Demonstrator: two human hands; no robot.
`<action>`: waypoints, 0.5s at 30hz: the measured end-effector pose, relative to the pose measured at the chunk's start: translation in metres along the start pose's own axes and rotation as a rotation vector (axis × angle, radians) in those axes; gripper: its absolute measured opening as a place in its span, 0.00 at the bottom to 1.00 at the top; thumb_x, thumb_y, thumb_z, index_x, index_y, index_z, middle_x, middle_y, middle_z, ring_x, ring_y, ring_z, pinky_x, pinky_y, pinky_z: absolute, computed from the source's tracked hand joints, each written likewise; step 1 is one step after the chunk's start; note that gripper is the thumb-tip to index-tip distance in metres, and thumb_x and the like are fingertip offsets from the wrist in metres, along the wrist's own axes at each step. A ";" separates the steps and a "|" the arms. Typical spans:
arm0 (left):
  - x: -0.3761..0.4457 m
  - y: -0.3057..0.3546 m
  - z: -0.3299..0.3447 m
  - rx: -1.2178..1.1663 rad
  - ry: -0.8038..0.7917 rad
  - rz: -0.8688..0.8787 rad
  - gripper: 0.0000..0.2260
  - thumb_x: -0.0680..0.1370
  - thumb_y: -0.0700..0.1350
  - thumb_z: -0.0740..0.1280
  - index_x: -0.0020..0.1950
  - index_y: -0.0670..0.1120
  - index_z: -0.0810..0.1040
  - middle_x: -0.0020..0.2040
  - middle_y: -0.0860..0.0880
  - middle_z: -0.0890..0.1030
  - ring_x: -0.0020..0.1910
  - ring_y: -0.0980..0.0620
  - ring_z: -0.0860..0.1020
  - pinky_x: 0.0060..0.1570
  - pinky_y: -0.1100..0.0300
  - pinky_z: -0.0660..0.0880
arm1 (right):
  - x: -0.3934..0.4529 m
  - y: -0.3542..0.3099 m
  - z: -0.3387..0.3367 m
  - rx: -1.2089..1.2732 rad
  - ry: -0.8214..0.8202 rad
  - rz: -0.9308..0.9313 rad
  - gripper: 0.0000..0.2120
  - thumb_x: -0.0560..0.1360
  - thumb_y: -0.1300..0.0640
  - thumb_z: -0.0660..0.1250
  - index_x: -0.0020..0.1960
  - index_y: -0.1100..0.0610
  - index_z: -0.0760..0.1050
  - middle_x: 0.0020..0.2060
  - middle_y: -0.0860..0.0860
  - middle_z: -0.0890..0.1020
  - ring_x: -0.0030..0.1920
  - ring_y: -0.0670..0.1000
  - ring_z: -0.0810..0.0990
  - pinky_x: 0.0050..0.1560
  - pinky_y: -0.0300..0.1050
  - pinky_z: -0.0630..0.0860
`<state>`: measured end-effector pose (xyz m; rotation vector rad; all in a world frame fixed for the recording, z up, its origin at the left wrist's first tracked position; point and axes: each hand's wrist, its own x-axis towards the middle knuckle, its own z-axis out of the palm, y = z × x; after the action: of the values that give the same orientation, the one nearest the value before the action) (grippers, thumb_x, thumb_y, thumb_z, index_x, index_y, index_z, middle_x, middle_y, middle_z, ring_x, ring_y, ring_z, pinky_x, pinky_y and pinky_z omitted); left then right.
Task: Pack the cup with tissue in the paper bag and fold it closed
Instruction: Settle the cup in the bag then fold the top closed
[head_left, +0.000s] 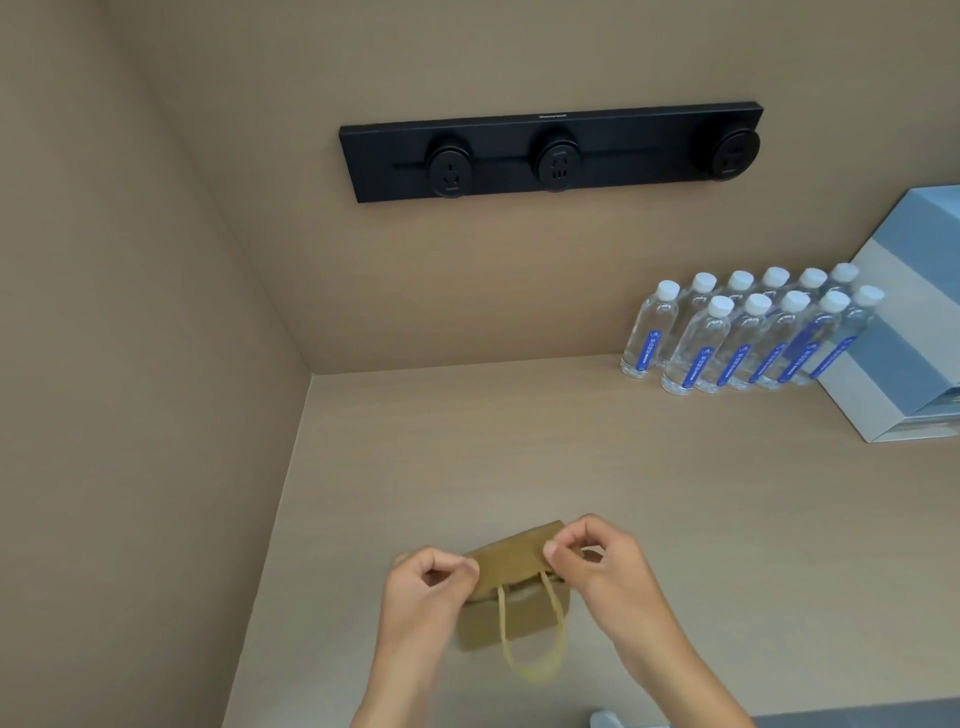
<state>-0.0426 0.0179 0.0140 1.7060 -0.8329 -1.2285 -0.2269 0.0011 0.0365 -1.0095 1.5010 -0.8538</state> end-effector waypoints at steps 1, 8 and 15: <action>0.001 -0.004 -0.001 0.041 0.012 0.023 0.09 0.69 0.34 0.75 0.31 0.44 0.81 0.48 0.41 0.79 0.42 0.48 0.81 0.46 0.56 0.76 | 0.001 0.004 0.000 -0.047 0.000 -0.012 0.04 0.72 0.63 0.72 0.41 0.57 0.78 0.42 0.53 0.79 0.39 0.52 0.77 0.38 0.41 0.72; 0.007 -0.023 0.005 0.275 -0.116 0.143 0.23 0.63 0.32 0.78 0.50 0.55 0.79 0.53 0.50 0.73 0.49 0.50 0.79 0.53 0.54 0.79 | 0.012 0.034 0.002 -0.159 -0.103 -0.073 0.30 0.69 0.73 0.71 0.64 0.48 0.71 0.54 0.53 0.69 0.42 0.57 0.76 0.47 0.50 0.81; 0.024 -0.037 0.002 0.275 -0.085 0.223 0.14 0.66 0.37 0.79 0.44 0.54 0.85 0.48 0.49 0.78 0.50 0.49 0.77 0.51 0.60 0.72 | 0.037 0.047 -0.008 -0.155 -0.111 -0.151 0.18 0.68 0.69 0.75 0.50 0.50 0.81 0.49 0.55 0.69 0.40 0.50 0.71 0.42 0.28 0.72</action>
<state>-0.0365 0.0118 -0.0292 1.7262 -1.2562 -1.0781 -0.2438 -0.0149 -0.0195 -1.2772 1.4265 -0.7822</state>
